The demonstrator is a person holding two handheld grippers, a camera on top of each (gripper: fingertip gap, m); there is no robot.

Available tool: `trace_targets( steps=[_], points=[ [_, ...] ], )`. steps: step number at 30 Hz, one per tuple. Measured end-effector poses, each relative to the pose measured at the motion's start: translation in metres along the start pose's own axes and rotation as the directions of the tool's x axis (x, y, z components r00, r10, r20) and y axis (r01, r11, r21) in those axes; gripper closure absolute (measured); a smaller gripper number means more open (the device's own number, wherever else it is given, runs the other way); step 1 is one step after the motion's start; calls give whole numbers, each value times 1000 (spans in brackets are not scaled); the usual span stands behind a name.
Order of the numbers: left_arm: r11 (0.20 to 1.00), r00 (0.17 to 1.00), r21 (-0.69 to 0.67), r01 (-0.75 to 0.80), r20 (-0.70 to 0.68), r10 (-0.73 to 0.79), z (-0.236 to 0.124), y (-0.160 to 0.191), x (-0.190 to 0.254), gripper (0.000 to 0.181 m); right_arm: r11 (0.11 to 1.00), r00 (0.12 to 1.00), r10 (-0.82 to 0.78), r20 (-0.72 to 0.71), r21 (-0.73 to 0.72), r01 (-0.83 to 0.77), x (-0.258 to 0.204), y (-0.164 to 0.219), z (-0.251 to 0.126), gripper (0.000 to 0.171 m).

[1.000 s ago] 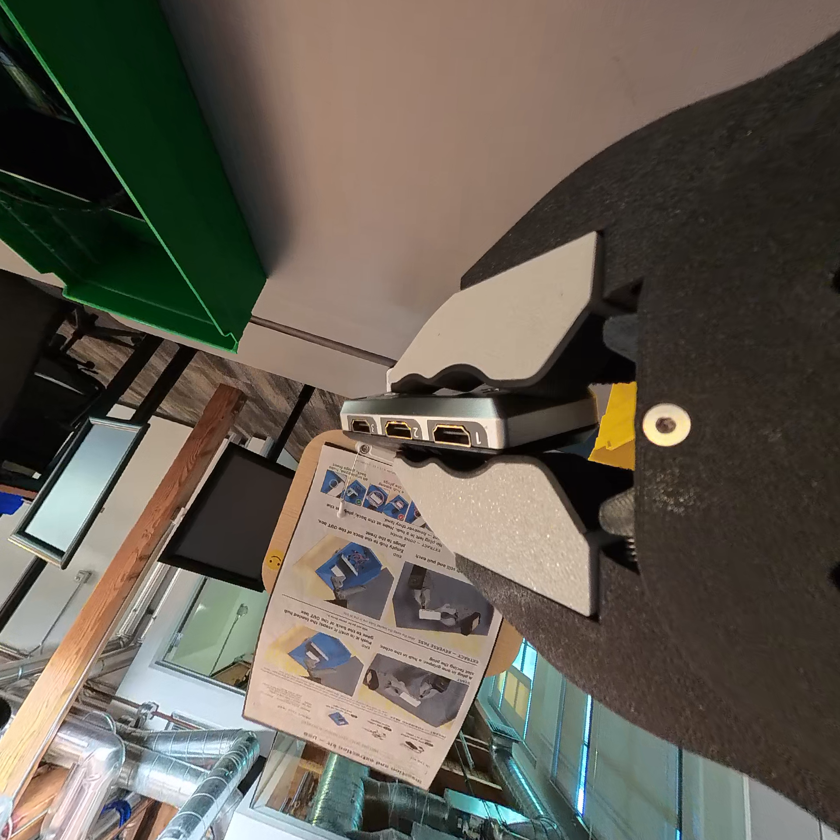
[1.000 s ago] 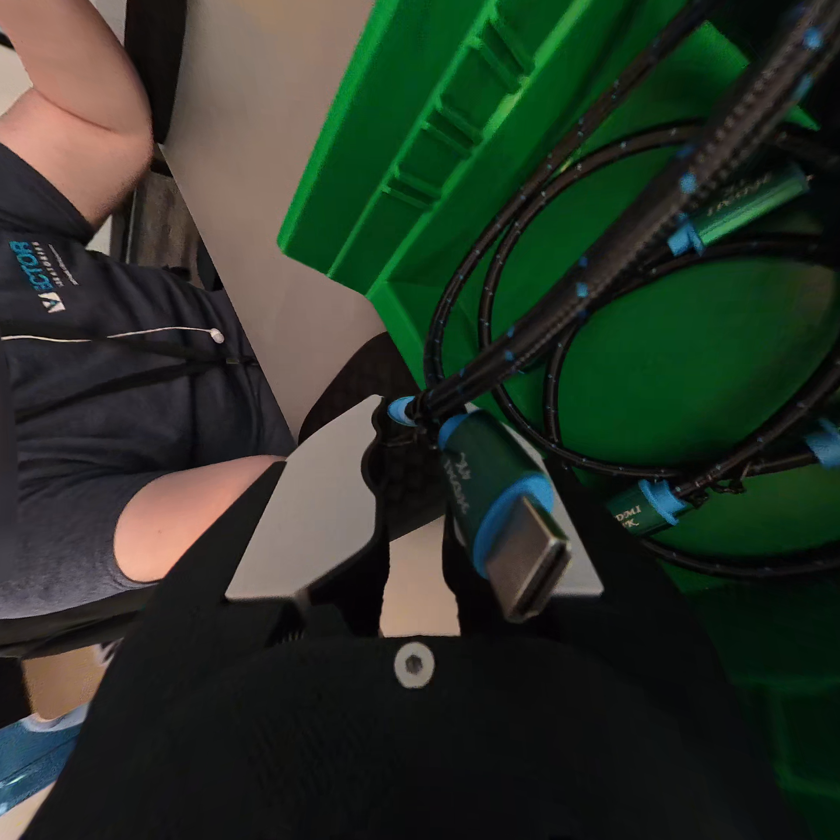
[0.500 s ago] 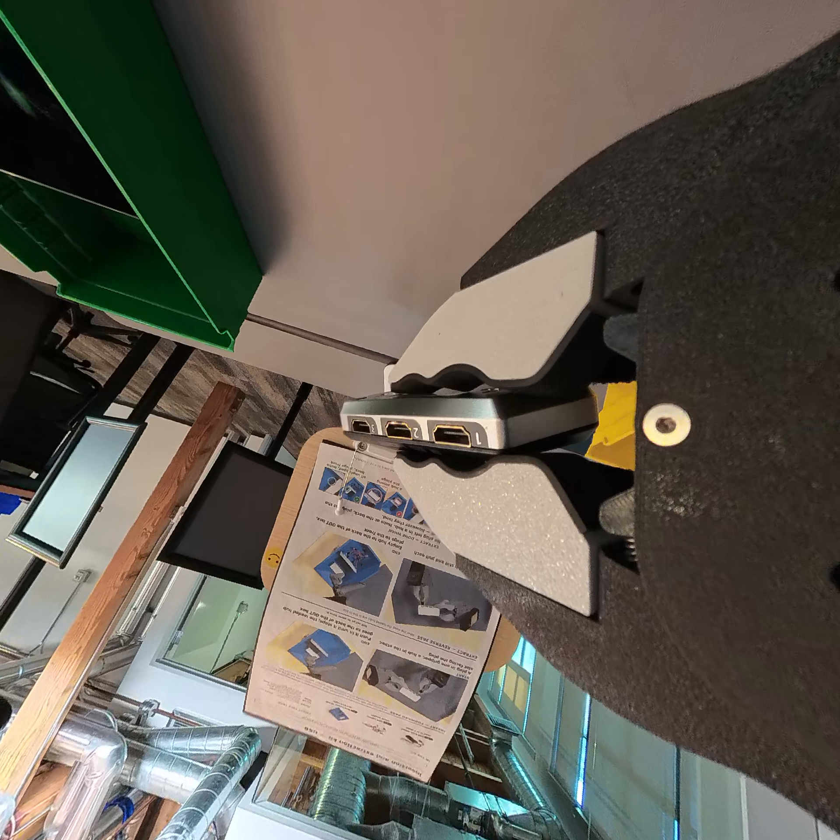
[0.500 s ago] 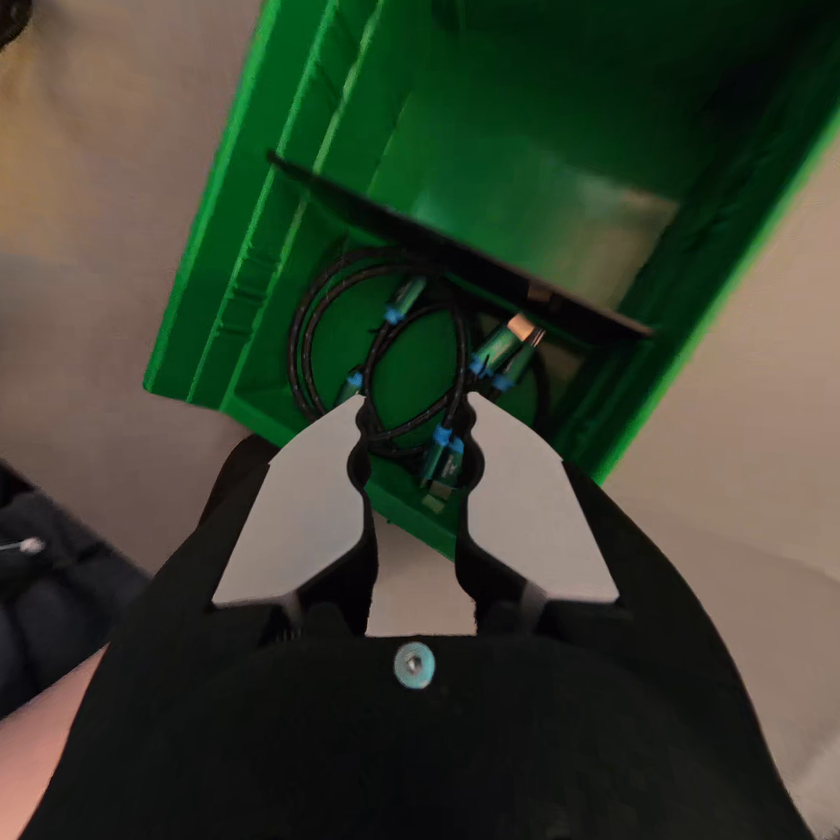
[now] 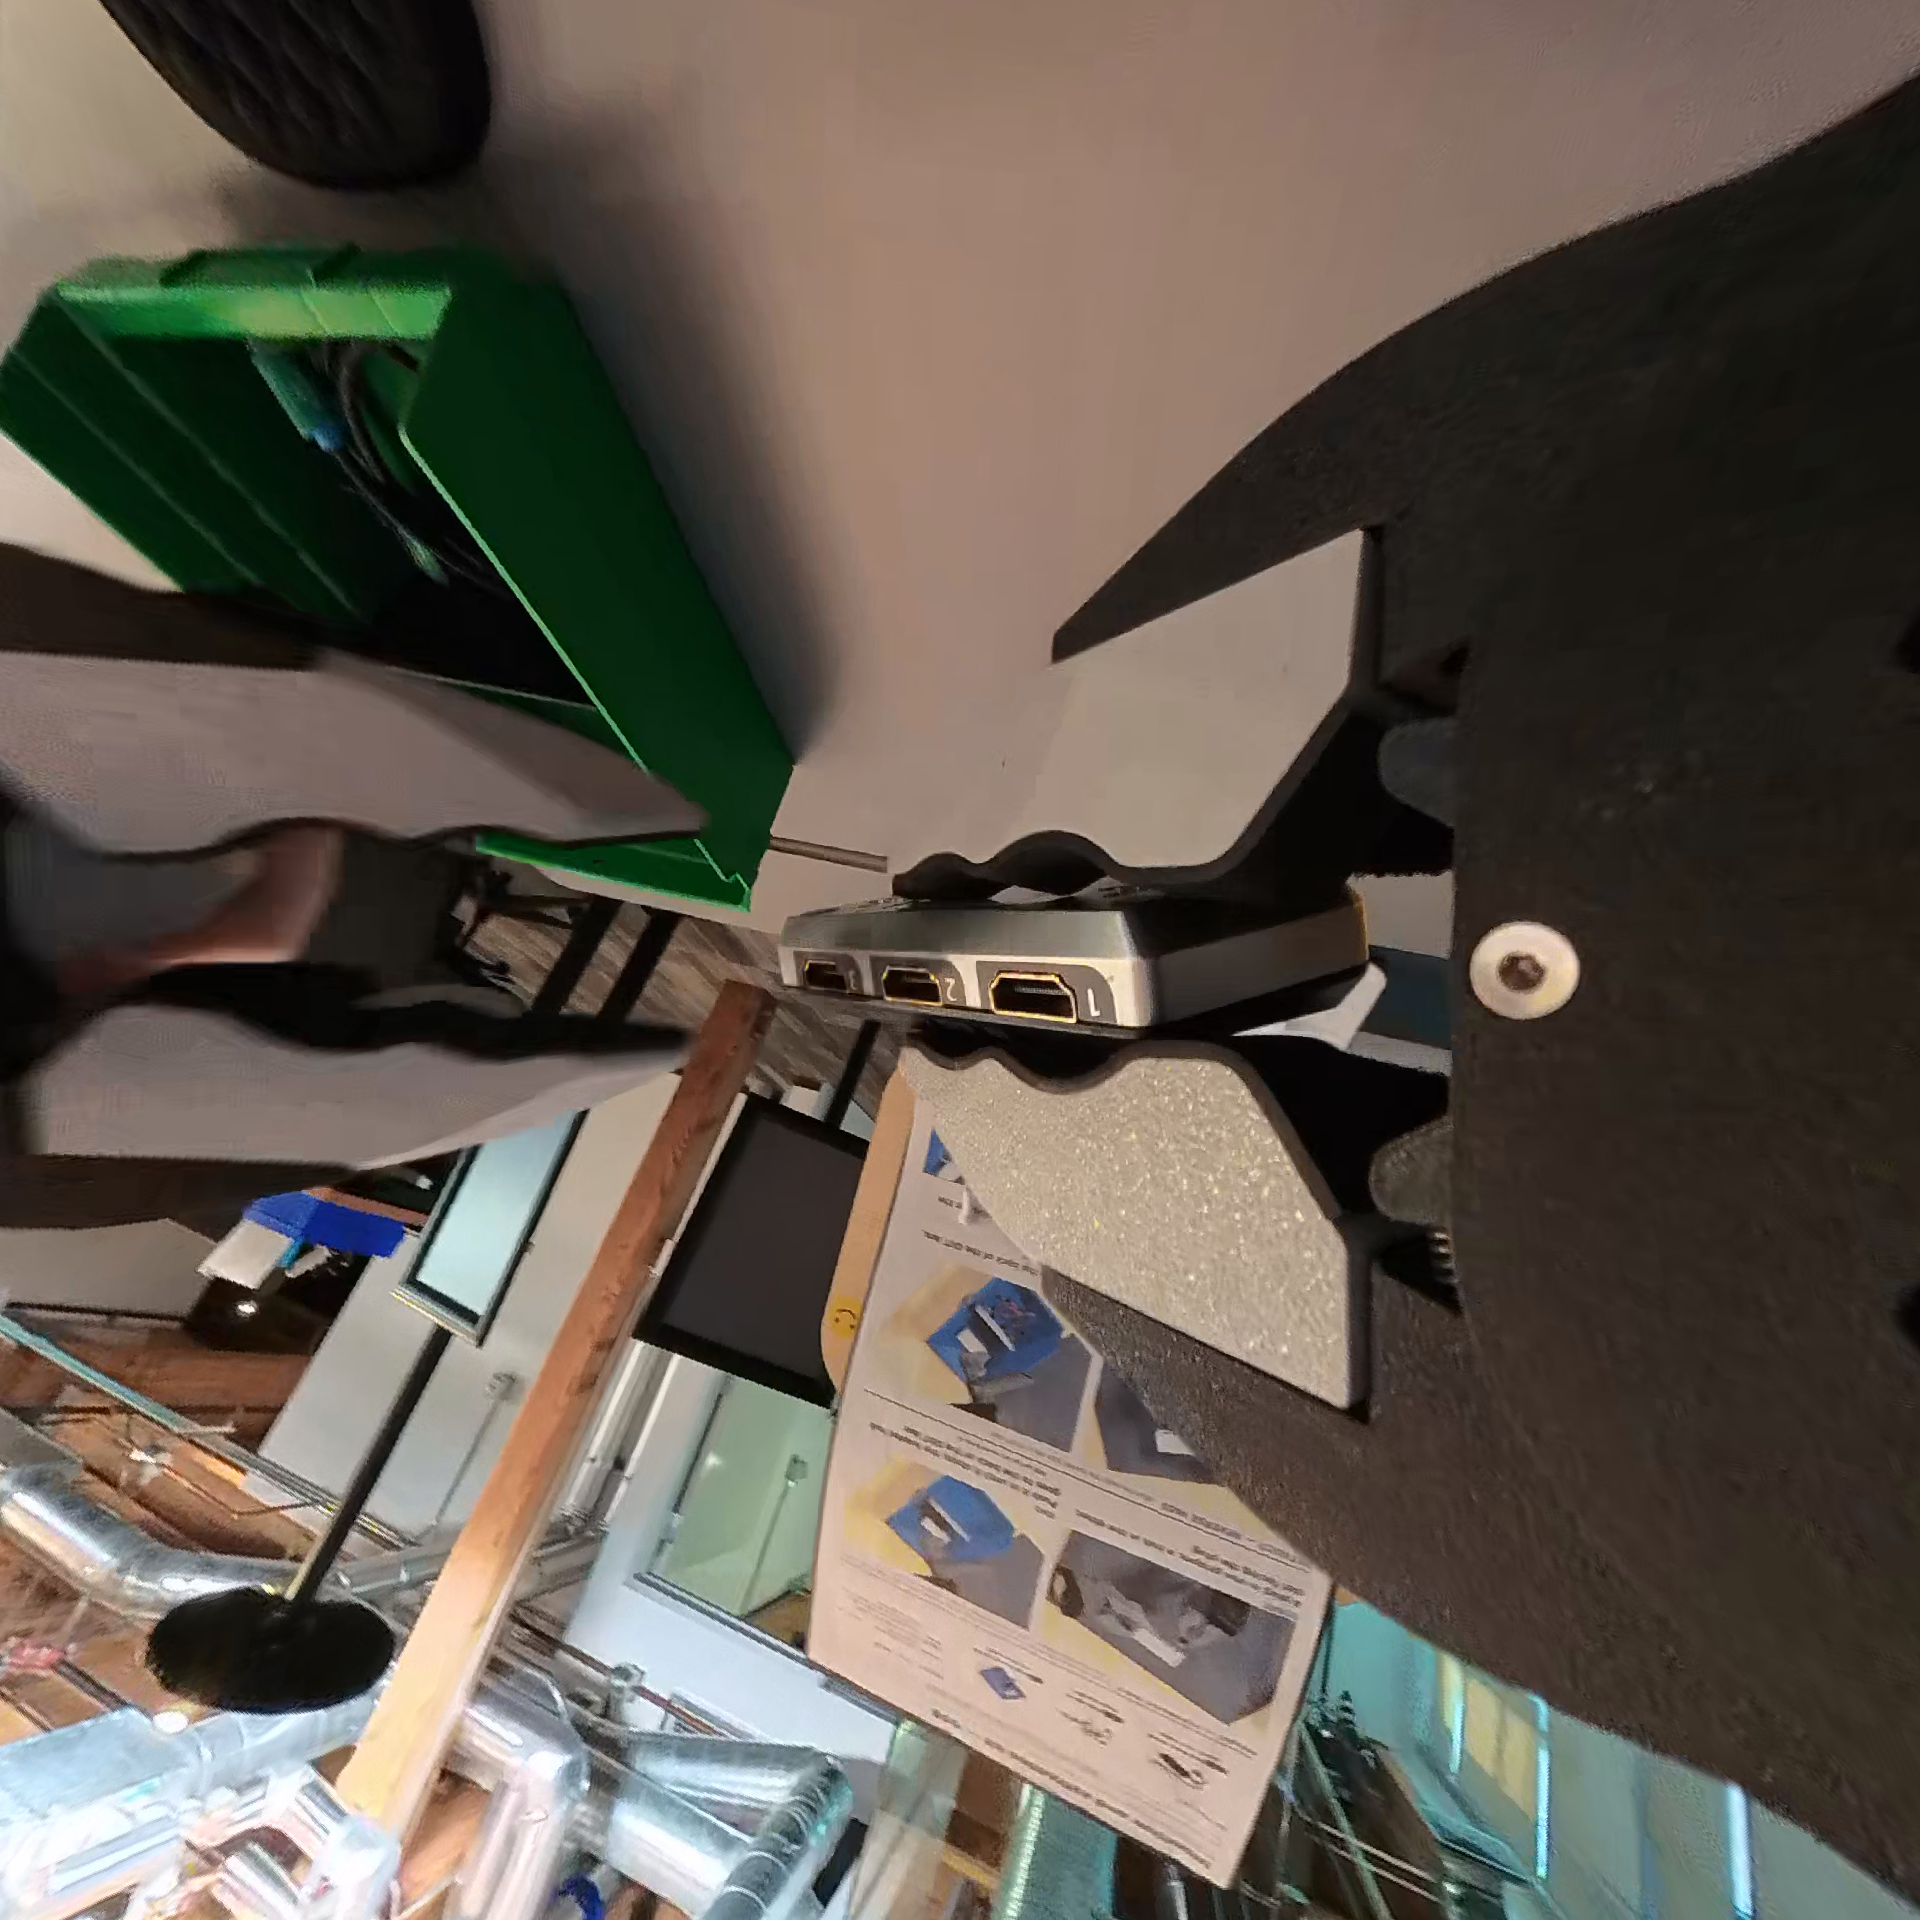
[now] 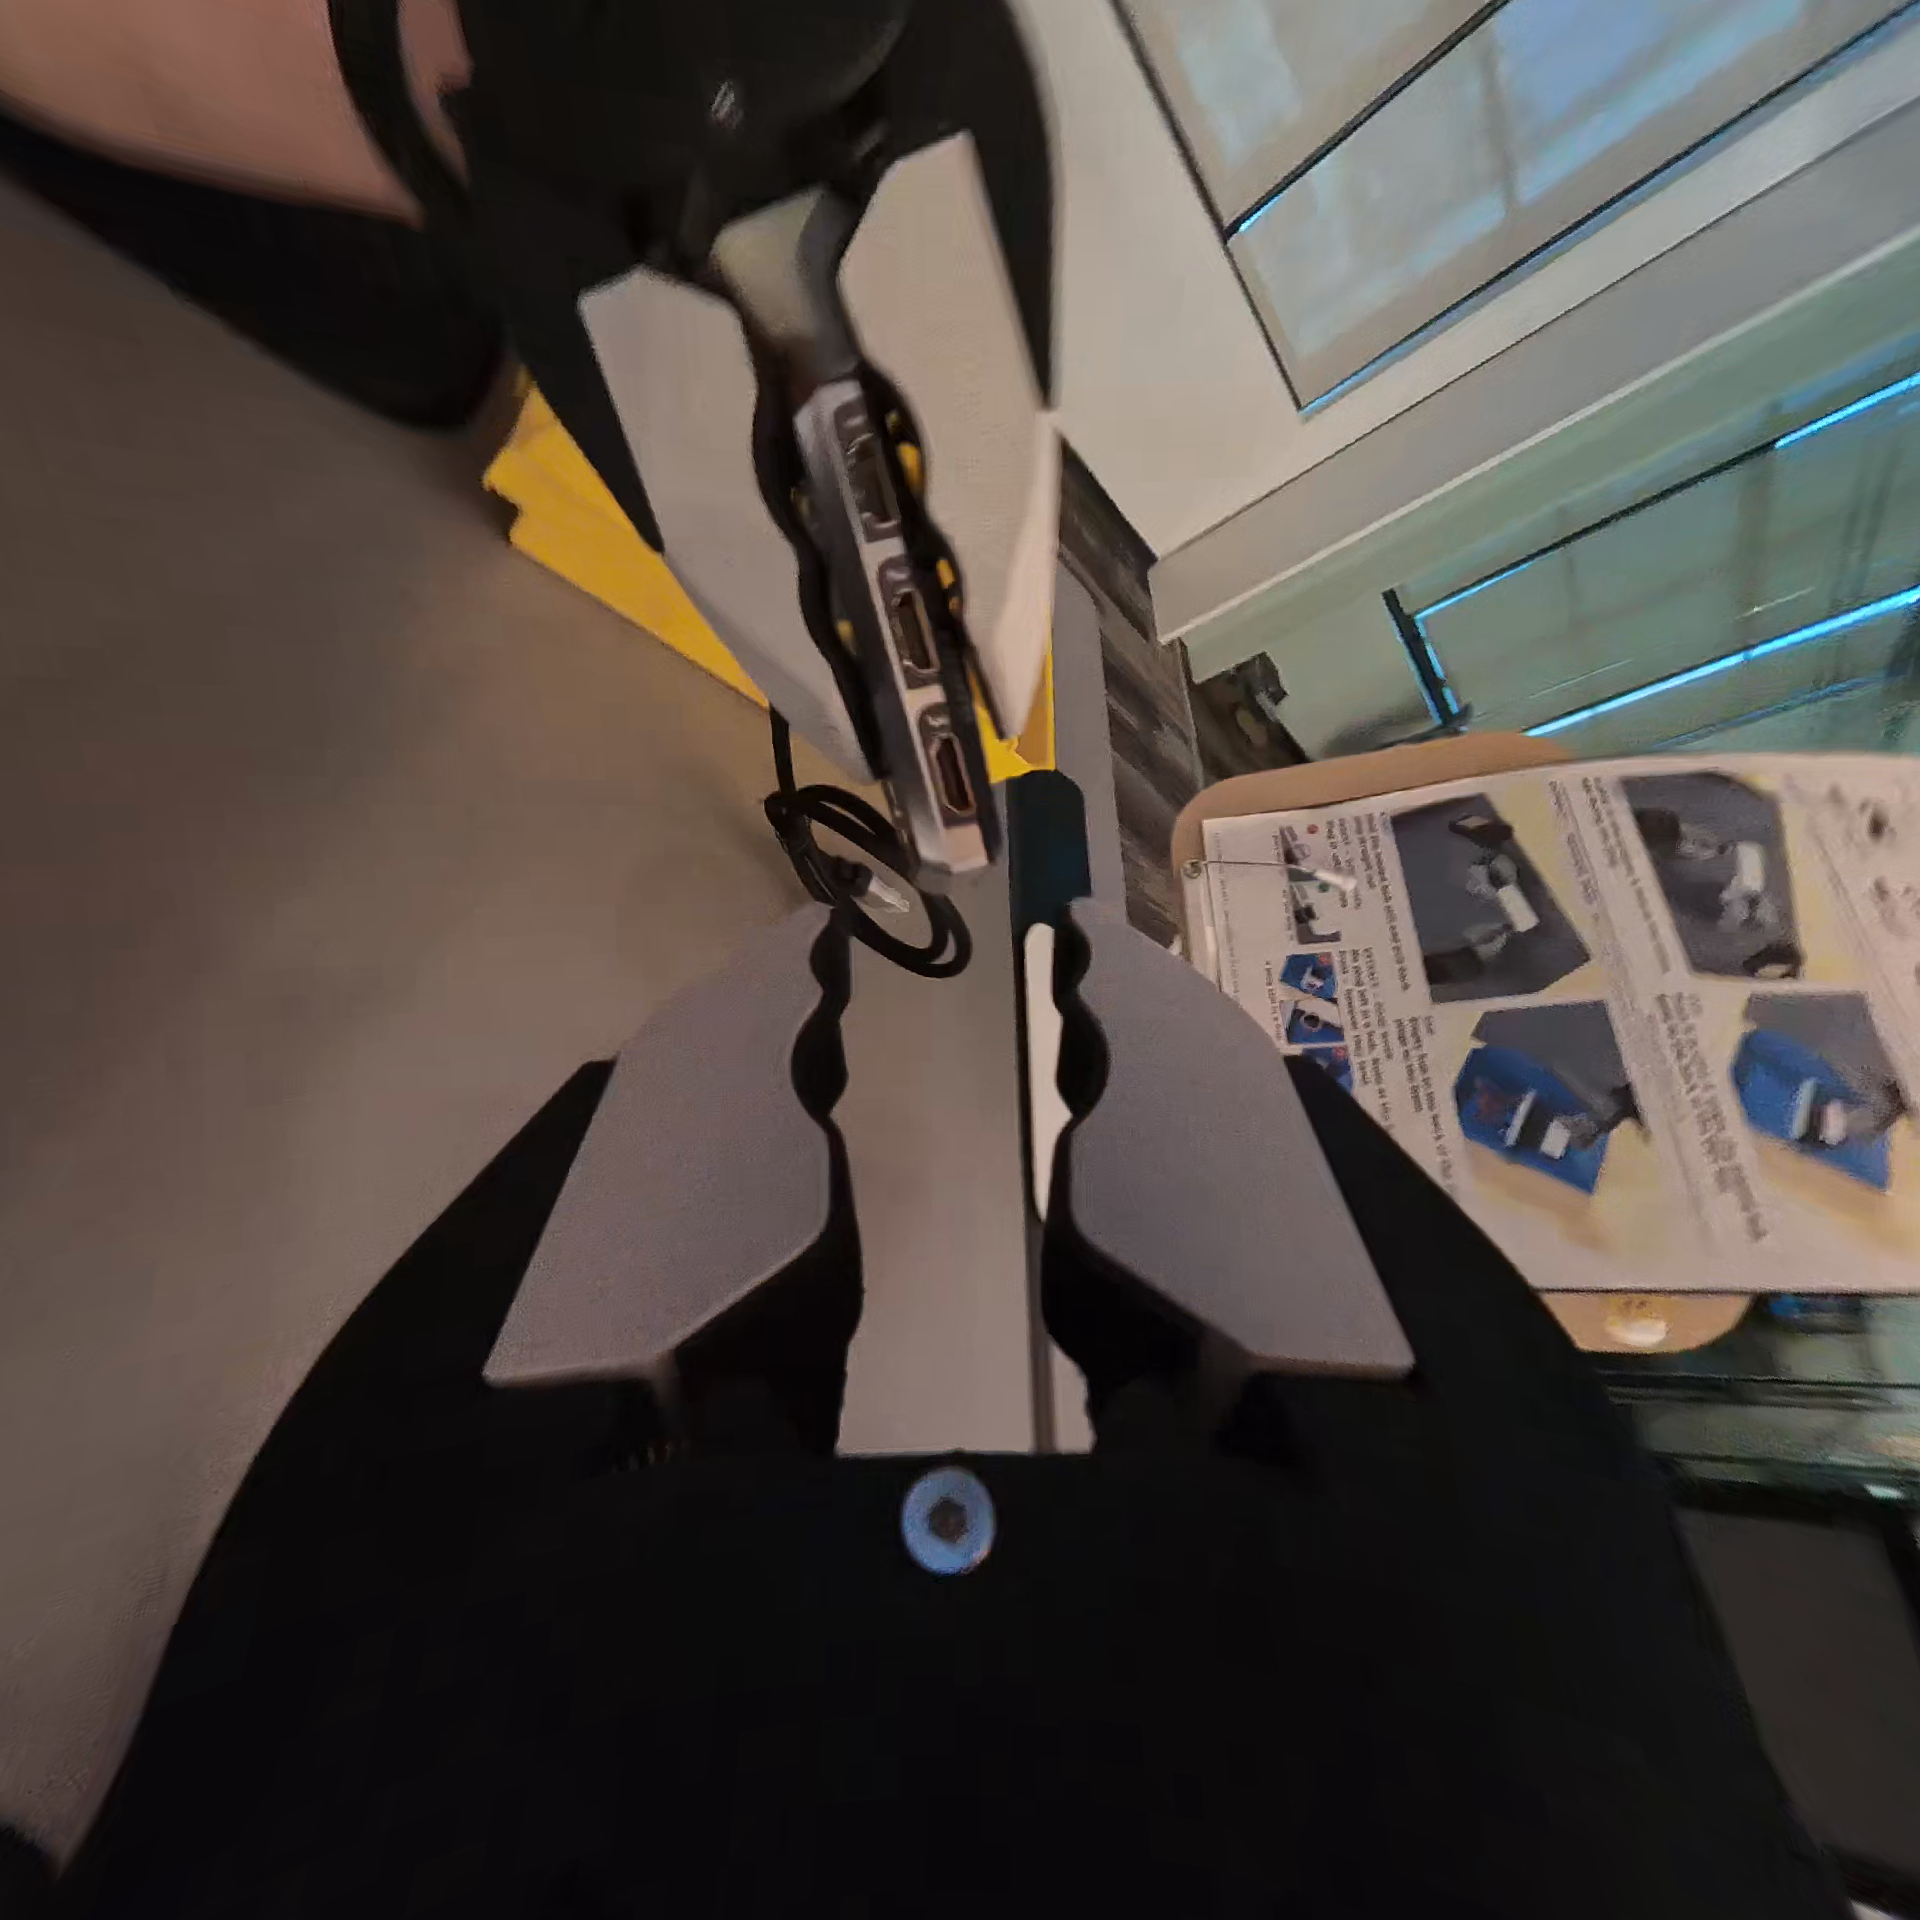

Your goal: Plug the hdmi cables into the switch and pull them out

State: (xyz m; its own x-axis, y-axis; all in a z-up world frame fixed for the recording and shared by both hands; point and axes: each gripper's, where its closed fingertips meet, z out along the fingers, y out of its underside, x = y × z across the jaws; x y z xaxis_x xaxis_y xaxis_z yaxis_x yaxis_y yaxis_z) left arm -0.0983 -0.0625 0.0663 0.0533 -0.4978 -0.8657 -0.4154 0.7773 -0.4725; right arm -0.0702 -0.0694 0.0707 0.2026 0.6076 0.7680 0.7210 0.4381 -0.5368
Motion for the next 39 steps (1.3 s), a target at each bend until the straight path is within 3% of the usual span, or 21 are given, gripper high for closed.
trace_targets(
  steps=[2,7,9,13,16,21,26,30,34,39],
  points=[
    [1000,1000,18,-18,-11,18,-2,-4,2,157,997,998,-70,-10,-13,70,-7,-4,15,139],
    [996,995,50,-68,-65,71,-4,-11,14,157,997,998,-56,7,61,55,-14,-15,26,141],
    [995,995,76,-61,-79,67,-4,-15,17,157,998,997,-53,56,34,52,-21,-10,30,149],
    [996,995,81,-48,-86,55,-1,-13,19,157,999,996,-19,88,-30,22,-22,-4,32,150],
    [996,999,89,-22,-33,25,0,-9,10,151,997,998,-49,42,-58,51,-15,-3,30,150],
    [1000,999,29,-8,-37,9,3,12,6,152,991,997,-77,2,-109,77,-6,5,19,150],
    [999,998,14,-37,-46,37,6,14,12,158,989,997,-71,-10,-134,69,-5,13,20,149],
    [999,999,-1,-36,-31,36,8,14,10,159,995,997,-61,-40,-75,58,-6,-4,29,143],
    [999,998,-5,-51,-41,51,10,15,14,158,985,995,-91,-33,-148,85,-9,3,37,147],
    [998,999,-69,-13,40,16,5,25,-7,153,990,996,-39,-86,-141,26,6,2,31,148]
  ],
)
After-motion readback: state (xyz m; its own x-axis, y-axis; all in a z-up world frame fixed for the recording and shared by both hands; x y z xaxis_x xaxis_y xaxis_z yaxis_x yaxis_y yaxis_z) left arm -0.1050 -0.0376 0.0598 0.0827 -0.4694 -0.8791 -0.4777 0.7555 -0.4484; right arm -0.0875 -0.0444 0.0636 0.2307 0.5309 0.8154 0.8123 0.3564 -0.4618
